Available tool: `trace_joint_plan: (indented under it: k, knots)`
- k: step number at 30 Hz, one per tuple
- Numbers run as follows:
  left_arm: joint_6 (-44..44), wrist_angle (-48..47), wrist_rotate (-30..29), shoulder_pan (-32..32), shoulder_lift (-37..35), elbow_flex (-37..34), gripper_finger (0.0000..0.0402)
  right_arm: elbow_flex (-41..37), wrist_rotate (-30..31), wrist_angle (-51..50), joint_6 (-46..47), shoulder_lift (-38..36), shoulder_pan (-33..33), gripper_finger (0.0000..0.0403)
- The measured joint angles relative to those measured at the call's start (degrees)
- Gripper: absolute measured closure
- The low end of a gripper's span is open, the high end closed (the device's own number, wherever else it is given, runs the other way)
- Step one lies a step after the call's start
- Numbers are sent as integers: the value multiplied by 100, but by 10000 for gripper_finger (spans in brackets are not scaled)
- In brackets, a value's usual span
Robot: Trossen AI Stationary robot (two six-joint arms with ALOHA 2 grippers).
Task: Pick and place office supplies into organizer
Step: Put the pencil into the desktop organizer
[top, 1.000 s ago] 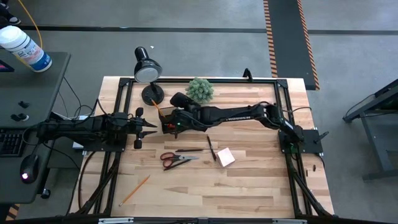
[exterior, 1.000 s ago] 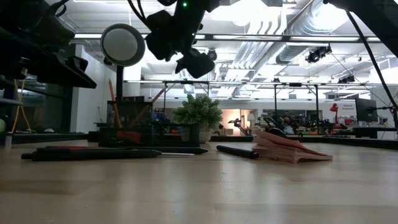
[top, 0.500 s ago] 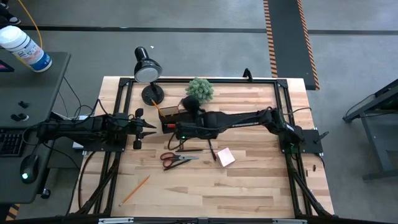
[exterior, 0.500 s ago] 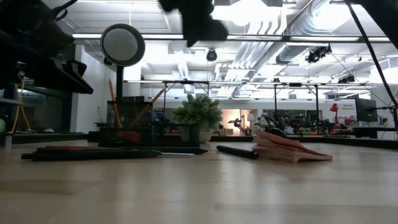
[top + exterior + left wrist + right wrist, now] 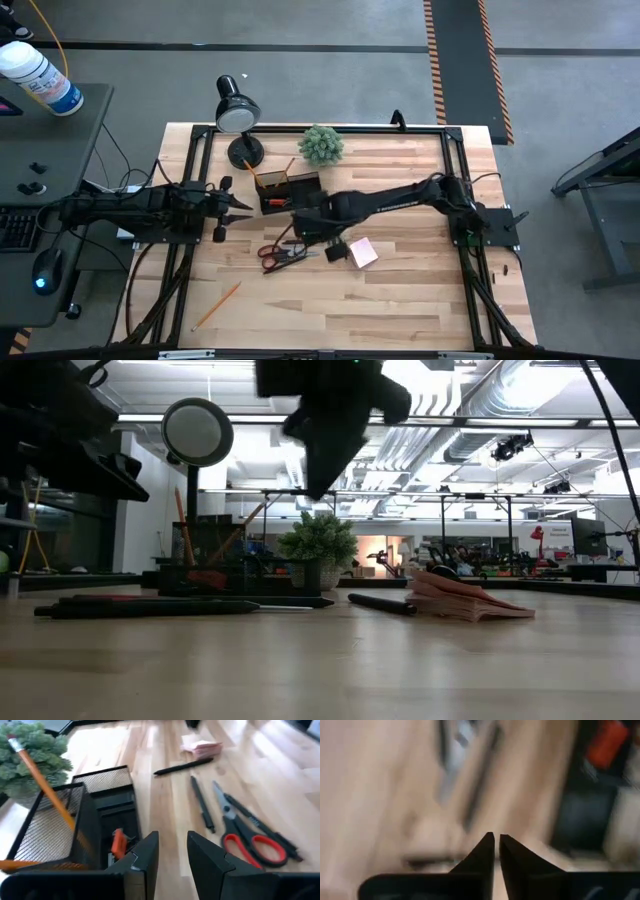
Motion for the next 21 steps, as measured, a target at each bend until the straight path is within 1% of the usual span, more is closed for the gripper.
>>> trace_joint_plan:
  k: [3, 8, 11, 13, 17, 19, 21]
  knots:
    - [28, 280, 216, 2, -1, 0, 311, -518, -399, 1094, -244, 1, 27, 400]
    - [395, 1085, 746, -2, -2, 0, 311, -1073, -595, 3152, -511, 2, 42, 395]
    - [540, 1752, 1223, -29, -4, -96, 311, -1401, -1102, 4558, -738, 2, 49, 396]
    - [576, 2156, 1604, -132, 2, -199, 311, -1563, -1491, 5271, -821, 2, 49, 400]
    - [592, 2864, 2082, -443, -4, -238, 311, -1811, -2145, 6183, -840, 0, -38, 399]
    - [590, 3130, 2158, -647, -2, -240, 311, -1886, -2531, 6616, -745, 33, -94, 395]
    - [570, 3251, 2089, -886, -4, -240, 311, -2029, -2836, 7033, -612, 44, -136, 393]
